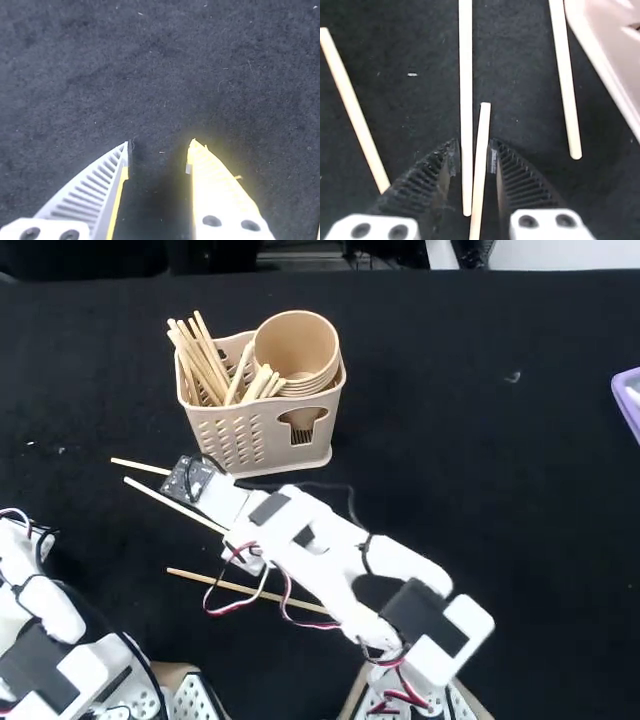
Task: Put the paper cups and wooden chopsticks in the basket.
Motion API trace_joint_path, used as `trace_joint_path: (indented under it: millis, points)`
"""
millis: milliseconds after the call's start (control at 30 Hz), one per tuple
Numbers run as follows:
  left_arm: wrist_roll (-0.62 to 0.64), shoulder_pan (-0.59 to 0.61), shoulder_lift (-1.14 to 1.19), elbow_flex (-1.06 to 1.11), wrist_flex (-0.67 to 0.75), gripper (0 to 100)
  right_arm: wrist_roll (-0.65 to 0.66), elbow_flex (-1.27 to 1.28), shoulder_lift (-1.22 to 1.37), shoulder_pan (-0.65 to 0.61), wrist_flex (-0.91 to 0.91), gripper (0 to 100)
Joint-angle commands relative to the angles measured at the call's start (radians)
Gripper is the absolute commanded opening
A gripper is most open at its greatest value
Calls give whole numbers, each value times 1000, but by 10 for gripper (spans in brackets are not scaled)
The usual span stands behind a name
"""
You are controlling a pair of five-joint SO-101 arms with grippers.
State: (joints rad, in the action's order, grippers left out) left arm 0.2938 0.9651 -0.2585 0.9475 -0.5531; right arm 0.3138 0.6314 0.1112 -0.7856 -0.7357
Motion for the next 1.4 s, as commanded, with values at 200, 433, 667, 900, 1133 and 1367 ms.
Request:
trace_joint_path:
  millis: [200,433,667,900,1133,1367]
  points:
    - [8,-4,-17,-56,2,194,126,-48,13,-34,-60,11]
    - [8,1,-17,-56,2,192,98,50,-174,-14,-49,10]
    - [9,-1,-17,-56,2,192,81,260,-446,-12,60,10]
    - [9,1,-17,-56,2,192,78,295,-624,43,68,10]
    - [9,-1,-17,-56,2,192,77,320,-693,46,-8,11]
    - [9,1,-17,-56,2,192,83,216,-397,44,-49,140]
